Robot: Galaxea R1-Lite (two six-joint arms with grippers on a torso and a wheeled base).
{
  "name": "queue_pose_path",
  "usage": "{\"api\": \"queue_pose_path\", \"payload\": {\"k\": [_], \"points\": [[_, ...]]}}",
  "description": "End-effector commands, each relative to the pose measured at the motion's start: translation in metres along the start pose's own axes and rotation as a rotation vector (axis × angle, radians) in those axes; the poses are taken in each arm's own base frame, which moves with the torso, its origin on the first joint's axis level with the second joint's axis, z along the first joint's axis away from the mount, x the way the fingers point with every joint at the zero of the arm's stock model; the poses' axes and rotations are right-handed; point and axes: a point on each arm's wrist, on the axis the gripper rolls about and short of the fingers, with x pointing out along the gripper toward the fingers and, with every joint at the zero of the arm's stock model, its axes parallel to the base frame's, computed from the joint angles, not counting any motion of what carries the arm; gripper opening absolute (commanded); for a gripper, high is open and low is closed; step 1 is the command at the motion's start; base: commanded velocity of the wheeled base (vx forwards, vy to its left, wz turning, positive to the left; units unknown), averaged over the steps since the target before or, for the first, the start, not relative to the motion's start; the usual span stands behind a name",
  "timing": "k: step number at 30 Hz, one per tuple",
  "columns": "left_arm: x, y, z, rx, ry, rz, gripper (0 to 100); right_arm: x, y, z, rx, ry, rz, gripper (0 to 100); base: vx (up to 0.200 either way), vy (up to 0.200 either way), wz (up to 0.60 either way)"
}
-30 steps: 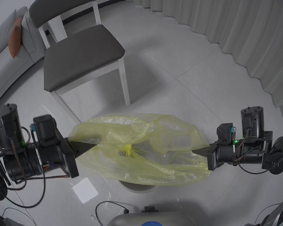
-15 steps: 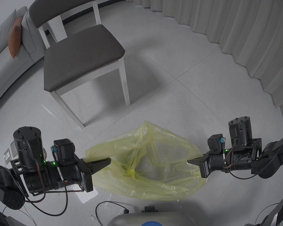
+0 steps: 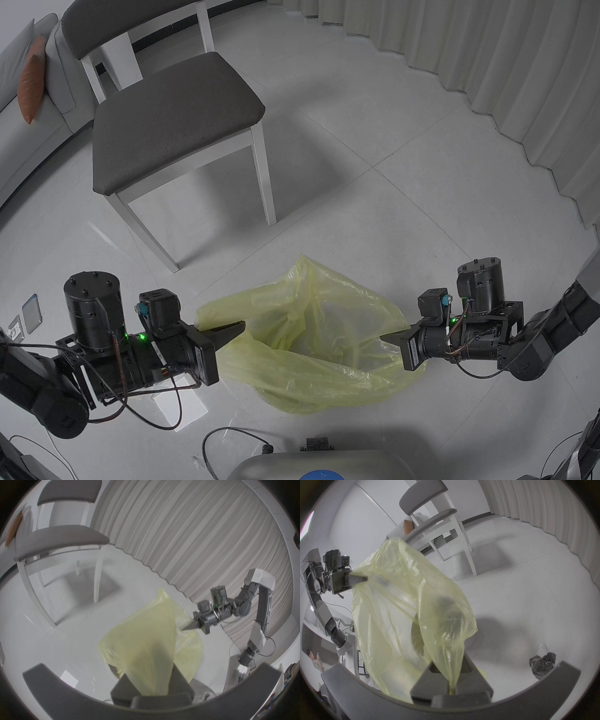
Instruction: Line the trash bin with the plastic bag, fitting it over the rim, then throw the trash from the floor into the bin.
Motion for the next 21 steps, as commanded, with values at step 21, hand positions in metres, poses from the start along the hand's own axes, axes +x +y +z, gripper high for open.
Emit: {"api": "queue_pose_path", "payload": {"k": [21], "points": [[0.024,0.024,-0.053,-0.109,0.111,0.051,0,0.023,-0.02,-0.016,0.035,0.034,0.023,0,0.0,0.0,0.0]]}}
